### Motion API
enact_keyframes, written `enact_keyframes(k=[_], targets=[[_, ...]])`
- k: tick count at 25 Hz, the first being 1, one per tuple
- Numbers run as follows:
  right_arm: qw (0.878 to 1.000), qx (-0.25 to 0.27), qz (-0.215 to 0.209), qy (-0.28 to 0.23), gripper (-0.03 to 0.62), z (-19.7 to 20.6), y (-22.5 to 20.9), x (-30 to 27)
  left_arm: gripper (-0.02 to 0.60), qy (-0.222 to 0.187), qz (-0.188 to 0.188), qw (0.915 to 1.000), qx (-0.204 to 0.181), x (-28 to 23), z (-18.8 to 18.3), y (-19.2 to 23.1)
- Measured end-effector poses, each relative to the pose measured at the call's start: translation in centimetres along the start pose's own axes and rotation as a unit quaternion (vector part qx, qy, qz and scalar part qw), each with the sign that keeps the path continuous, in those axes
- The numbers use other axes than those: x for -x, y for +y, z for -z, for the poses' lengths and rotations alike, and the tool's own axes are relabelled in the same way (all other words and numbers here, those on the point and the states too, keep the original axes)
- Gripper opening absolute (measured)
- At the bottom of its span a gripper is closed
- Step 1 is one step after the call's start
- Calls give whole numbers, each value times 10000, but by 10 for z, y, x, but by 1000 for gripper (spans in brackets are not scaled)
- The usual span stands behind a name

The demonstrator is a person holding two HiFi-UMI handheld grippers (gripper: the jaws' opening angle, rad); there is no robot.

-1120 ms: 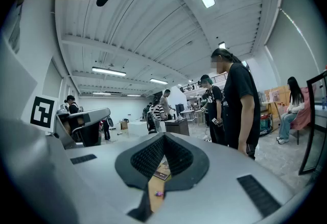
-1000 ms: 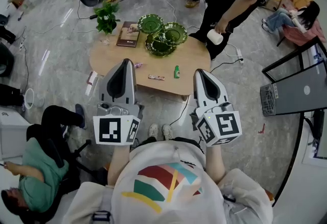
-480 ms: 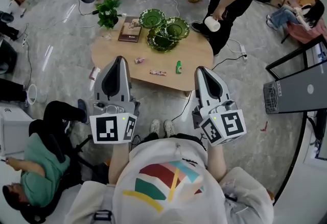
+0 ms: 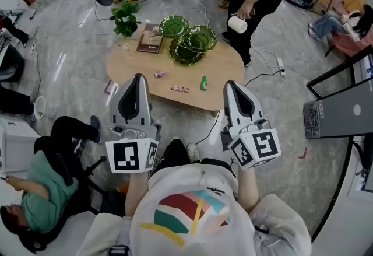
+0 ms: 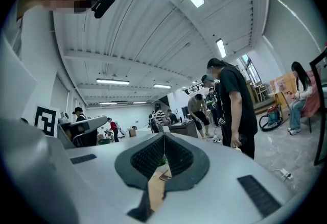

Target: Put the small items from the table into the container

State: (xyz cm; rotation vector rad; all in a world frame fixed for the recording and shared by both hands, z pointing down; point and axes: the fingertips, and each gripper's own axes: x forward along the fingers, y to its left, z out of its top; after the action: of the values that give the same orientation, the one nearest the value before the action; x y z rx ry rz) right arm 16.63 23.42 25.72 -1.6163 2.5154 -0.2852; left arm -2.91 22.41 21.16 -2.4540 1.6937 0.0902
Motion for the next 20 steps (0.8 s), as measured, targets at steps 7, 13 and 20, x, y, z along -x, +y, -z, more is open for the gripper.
enact_keyframes(k=[7, 13, 20], targets=[[10000, 12, 1, -16, 12, 0, -2, -26, 8, -91, 49, 9999, 40, -23, 7, 14], [9996, 73, 274, -23, 12, 0, -11, -78, 8, -133, 271, 9991, 303, -73, 29, 51], [9989, 211, 406, -87, 14, -10, -1, -171, 8, -184, 545, 9975, 409, -144, 44, 117]])
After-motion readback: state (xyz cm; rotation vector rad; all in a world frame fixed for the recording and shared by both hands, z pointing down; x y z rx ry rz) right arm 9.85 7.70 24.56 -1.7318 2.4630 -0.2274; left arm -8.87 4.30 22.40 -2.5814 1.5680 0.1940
